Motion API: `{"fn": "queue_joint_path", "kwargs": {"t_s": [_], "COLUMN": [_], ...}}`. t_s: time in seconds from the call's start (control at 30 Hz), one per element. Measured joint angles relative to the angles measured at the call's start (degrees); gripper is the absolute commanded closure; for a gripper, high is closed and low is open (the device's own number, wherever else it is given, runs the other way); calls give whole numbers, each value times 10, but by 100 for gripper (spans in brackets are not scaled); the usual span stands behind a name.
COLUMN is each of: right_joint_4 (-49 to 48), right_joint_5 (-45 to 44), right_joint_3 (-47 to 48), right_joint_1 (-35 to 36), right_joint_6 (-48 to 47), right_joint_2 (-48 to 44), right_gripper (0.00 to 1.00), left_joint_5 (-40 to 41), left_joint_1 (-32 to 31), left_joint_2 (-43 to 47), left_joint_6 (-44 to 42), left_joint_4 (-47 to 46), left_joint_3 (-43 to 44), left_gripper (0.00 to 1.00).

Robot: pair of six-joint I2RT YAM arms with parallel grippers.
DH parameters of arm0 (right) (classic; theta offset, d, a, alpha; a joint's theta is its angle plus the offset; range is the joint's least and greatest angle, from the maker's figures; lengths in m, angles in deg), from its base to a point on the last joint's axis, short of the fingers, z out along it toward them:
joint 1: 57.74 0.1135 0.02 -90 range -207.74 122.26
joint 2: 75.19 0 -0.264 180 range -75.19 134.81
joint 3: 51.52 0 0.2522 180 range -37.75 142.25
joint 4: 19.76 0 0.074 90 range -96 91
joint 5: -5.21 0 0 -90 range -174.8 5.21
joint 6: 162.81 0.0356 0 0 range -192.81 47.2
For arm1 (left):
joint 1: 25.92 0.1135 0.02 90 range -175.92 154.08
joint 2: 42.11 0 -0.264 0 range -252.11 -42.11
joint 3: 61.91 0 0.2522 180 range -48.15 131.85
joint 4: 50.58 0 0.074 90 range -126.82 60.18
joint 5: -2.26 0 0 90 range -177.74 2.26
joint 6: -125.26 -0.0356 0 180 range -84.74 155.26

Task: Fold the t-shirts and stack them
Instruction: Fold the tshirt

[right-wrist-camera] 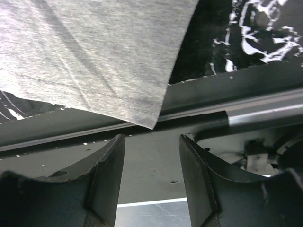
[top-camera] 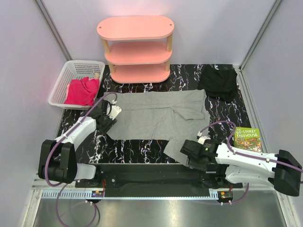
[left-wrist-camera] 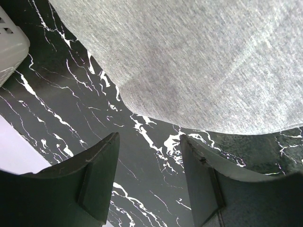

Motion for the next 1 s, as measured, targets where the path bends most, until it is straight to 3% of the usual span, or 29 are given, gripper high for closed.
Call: {"fn": "queue_joint_path", "kwargs": {"t_s": [0.53,1.0], "right_joint_4": [-45,-68], "right_joint_5": [-24,-35], "right_joint_3": [-8,20], "right_joint_1": [-57,-58], "right_joint_6": [-9,9], "right_joint_2": [45,125], "right_gripper": [54,52], "left_joint_5": [0,0], "left_joint_1": [2,6], "left_joint_2": [-15,9], "left_joint_6": [8,7], "left_joint_4": [-1,23], "left_joint_3": [14,20], "left_gripper": [41,41]}}
